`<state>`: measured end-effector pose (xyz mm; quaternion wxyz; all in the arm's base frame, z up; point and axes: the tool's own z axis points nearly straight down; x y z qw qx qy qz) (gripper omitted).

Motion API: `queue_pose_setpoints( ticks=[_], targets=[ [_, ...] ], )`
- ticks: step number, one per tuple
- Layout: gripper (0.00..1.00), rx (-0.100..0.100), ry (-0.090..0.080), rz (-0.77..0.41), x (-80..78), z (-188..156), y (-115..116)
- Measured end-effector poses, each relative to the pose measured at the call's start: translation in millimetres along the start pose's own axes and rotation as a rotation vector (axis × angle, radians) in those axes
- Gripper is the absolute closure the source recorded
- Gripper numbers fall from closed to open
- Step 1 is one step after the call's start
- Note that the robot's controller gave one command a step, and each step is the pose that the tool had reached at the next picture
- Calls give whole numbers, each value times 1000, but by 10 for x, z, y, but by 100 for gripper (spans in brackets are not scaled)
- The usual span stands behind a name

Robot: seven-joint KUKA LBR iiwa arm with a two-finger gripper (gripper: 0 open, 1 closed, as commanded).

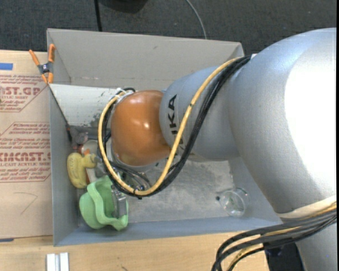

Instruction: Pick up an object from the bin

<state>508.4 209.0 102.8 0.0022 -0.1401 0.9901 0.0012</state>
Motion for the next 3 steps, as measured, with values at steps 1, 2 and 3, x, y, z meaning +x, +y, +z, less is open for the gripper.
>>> queue_pose_setpoints(
  ticks=[1, 2, 3],
  targets=[
    [100, -5, -8, -182, -272, 209, -40],
    [100, -6, -8, -182, -272, 209, -40],
    [100, -6, -12, -239, -446, -1149, 11]
  ],
)
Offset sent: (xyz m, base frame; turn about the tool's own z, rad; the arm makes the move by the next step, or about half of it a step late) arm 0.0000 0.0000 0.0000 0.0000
